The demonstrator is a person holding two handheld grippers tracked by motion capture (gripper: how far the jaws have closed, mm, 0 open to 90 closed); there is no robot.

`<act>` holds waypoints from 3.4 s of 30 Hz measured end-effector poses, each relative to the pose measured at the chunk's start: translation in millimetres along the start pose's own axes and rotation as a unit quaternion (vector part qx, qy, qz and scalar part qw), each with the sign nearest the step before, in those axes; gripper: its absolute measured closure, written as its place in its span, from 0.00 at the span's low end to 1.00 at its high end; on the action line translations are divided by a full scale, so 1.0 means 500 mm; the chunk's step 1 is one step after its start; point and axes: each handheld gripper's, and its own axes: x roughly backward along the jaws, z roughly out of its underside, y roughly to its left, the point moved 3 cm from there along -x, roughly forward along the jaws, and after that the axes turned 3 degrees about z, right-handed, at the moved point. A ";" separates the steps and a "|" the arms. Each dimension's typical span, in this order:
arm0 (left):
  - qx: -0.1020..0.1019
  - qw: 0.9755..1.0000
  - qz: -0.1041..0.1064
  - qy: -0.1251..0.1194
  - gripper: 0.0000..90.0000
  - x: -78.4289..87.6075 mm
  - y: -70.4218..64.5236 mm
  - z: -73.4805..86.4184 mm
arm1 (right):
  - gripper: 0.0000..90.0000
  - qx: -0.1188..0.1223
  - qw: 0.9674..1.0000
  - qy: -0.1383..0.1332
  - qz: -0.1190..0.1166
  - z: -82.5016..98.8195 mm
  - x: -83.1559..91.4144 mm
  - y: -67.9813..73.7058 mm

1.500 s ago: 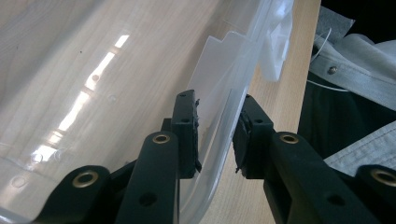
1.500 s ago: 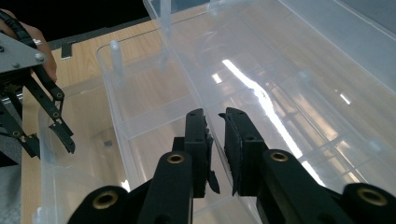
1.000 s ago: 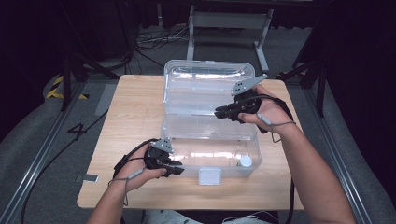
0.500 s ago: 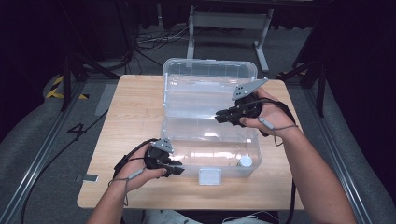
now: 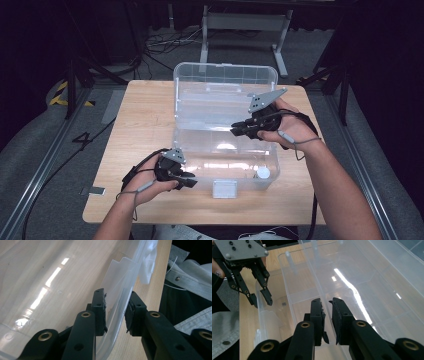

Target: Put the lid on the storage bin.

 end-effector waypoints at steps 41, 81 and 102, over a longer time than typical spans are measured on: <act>0.001 1.000 0.000 0.000 0.80 0.000 0.000 0.000 | 0.87 0.044 0.999 0.028 -0.005 0.016 0.006 0.054; 0.001 1.000 0.000 0.000 0.80 0.000 0.000 0.000 | 0.84 0.059 0.997 0.040 -0.025 0.034 0.002 0.084; -0.021 1.000 -0.016 -0.004 0.79 -0.002 -0.004 0.001 | 0.84 0.060 0.997 0.034 -0.020 0.043 0.001 0.091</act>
